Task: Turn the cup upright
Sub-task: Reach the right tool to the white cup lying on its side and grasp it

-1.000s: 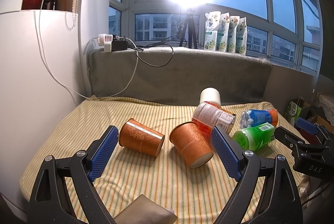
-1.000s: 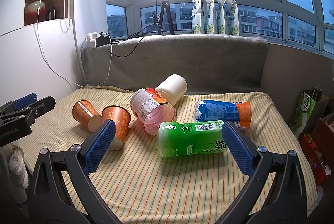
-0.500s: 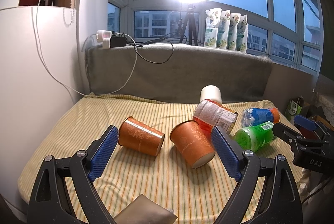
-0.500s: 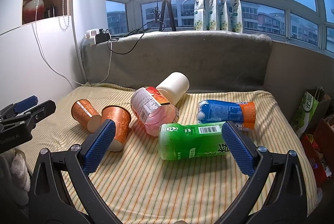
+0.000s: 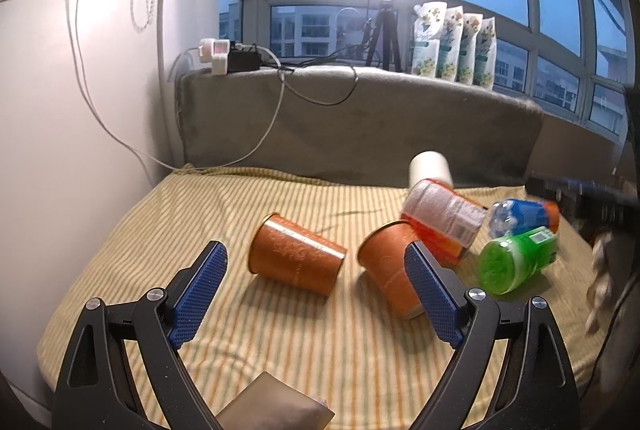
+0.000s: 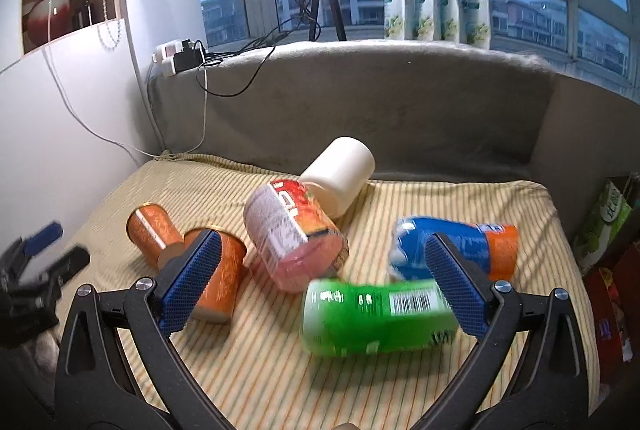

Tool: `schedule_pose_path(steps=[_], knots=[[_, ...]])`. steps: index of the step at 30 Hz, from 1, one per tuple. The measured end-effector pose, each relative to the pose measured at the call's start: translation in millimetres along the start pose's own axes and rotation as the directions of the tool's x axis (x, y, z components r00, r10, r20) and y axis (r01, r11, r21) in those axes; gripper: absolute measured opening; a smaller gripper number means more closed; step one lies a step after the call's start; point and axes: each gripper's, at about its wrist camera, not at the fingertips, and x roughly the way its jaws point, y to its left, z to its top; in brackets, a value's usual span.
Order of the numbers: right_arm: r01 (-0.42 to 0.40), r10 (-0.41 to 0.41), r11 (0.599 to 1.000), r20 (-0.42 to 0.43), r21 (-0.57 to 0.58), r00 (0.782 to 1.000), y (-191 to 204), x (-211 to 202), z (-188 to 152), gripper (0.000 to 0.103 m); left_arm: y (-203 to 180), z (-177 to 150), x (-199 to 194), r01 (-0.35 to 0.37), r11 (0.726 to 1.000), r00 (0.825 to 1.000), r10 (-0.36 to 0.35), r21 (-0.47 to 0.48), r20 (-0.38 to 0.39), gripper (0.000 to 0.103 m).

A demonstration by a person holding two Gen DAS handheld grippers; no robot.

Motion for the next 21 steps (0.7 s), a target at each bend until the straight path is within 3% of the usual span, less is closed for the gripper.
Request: schedule_pose_path(steps=[11, 16, 21], knots=[[-0.035, 0.068, 0.983, -0.180, 0.180, 0.981, -39.4, 86.6, 58.2, 0.103, 19.4, -19.4, 18.3, -0.023, 1.000, 0.994, 0.023, -0.002, -0.105, 0.091], [-0.022, 0.093, 0.970, -0.291, 0.240, 0.952, -49.0, 133.5, 74.1, 0.103, 31.0, -26.4, 28.8, -0.015, 0.999, 0.985, 0.010, -0.033, -0.174, 0.091], [0.003, 0.138, 0.945, -0.408, 0.326, 0.903, -61.9, 184.8, 78.9, 0.103, 39.5, -30.2, 31.4, -0.010, 0.998, 0.980, -0.002, -0.063, -0.199, 0.091]])
